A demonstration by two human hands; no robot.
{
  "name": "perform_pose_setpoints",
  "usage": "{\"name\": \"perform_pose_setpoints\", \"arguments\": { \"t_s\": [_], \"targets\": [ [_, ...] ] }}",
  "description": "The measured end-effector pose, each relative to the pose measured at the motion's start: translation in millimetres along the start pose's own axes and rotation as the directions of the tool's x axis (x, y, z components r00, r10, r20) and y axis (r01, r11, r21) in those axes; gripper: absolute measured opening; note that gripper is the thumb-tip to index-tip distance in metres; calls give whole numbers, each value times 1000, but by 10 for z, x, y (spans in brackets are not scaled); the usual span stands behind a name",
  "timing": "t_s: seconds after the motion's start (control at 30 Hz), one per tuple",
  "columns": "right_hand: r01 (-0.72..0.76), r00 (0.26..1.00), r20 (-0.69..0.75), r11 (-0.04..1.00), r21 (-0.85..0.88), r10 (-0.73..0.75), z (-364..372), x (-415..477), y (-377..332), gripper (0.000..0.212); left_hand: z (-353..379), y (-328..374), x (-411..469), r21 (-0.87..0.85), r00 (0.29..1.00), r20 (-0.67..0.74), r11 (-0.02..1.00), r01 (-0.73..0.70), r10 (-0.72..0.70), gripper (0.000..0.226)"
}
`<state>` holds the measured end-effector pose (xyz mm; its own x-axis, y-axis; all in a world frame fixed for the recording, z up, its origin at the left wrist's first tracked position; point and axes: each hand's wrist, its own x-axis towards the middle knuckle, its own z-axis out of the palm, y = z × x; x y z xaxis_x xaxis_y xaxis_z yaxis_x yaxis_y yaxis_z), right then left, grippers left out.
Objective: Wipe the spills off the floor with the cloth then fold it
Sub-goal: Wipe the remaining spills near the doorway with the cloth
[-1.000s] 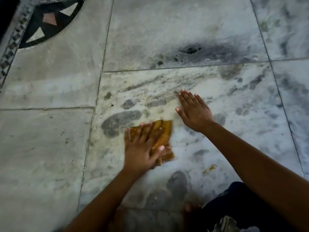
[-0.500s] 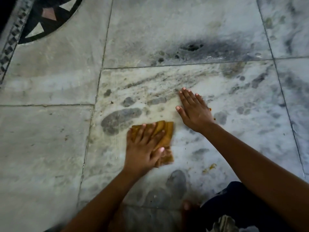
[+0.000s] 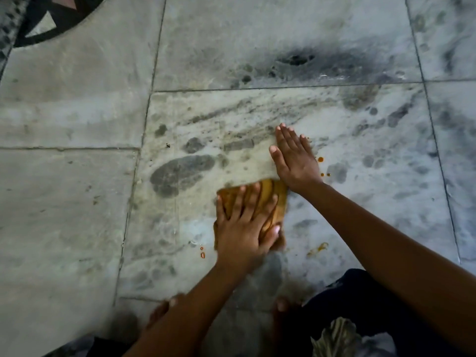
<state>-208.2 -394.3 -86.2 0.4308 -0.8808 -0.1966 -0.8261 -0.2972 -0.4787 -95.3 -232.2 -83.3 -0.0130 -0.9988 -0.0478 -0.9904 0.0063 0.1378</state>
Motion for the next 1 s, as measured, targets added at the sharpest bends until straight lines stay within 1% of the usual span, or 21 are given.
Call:
{"name": "perform_pose_setpoints", "arguments": {
  "t_s": [0.07,0.13,0.17,0.2,0.27,0.3,0.33,0.37,0.4,0.5,0.57,0.63,0.67,0.7,0.77,0.8,0.83,0.87,0.9,1.0],
  "targets": [
    [18,1000,20,998,-61,-17,-11,-6,37,70,-9,-227,-89,16,996,31,997,-82,81,60],
    [34,999,20,992,-124,-32,-28,-14,70,69,-57,-538,113,72,997,52,995,-68,64,59],
    [37,999,22,989,-140,-35,-39,-11,73,68,-95,-671,301,90,998,58,996,-15,10,58],
    [38,999,30,988,-147,-34,-46,-8,70,65,-139,-778,523,80,995,67,994,73,-78,57],
    [47,998,45,987,-157,-40,-79,-8,67,63,-228,-858,997,31,955,74,958,285,-287,57],
    [51,998,35,985,-164,-46,-100,-4,75,65,-261,-825,1209,19,933,74,936,353,-353,56],
    [50,999,27,985,-168,-46,-122,-19,87,67,-271,-746,1349,21,920,80,923,383,-384,55],
    [35,999,15,986,-163,-33,-140,-45,115,68,-261,-629,1413,27,923,84,927,373,-374,55],
    [3,1000,-5,988,-153,-4,-169,-82,173,66,-241,-478,1403,32,944,85,947,318,-320,55],
    [-110,992,-71,984,-140,101,-264,-238,427,68,-103,-30,889,37,995,76,997,61,-64,57],
    [-176,980,-121,974,-142,159,-344,-358,634,73,-53,47,463,8,990,64,992,-125,124,55],
    [-246,962,-156,961,-129,225,-407,-509,826,76,-56,-112,269,-29,967,75,970,-243,245,52],
    [-281,951,-169,952,-123,259,-422,-595,903,77,-73,-241,304,-23,967,76,970,-241,242,52],
    [-316,938,-185,942,-117,292,-422,-683,972,78,-86,-361,412,-8,978,82,981,-193,193,53],
    [-377,913,-213,919,-113,348,-411,-863,1101,77,-137,-438,809,7,995,95,1000,-5,5,55],
    [-392,907,-216,912,-120,361,-390,-929,1155,76,-166,-392,1060,4,992,94,996,84,-84,55],
    [-390,909,-212,912,-127,359,-376,-961,1191,75,-177,-304,1306,8,985,90,990,144,-144,54],
    [-381,913,-208,915,-134,350,-363,-972,1214,74,-178,-182,1524,13,981,85,985,171,-172,53],
    [-381,912,-214,915,-132,349,-364,-974,1240,72,-184,-7,1719,11,982,93,986,166,-166,52],
    [-376,907,-257,916,-139,334,-348,-954,1238,68,-119,505,1904,-18,991,114,997,77,-75,51]
  ]
}}
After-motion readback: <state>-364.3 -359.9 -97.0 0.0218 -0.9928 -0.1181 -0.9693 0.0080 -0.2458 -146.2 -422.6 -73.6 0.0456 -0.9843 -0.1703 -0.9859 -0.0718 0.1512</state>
